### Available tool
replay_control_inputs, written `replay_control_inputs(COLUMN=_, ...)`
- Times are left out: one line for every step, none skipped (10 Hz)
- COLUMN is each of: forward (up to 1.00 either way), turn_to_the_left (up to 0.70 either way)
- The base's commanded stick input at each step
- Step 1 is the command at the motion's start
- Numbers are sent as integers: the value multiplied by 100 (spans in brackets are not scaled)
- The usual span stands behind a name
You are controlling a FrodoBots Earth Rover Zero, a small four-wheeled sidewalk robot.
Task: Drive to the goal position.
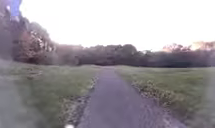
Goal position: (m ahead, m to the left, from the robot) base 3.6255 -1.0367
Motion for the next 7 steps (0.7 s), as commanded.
replay_control_inputs(forward=70, turn_to_the_left=-13)
replay_control_inputs(forward=70, turn_to_the_left=-3)
replay_control_inputs(forward=70, turn_to_the_left=0)
replay_control_inputs(forward=70, turn_to_the_left=0)
replay_control_inputs(forward=70, turn_to_the_left=0)
replay_control_inputs(forward=70, turn_to_the_left=0)
replay_control_inputs(forward=70, turn_to_the_left=0)
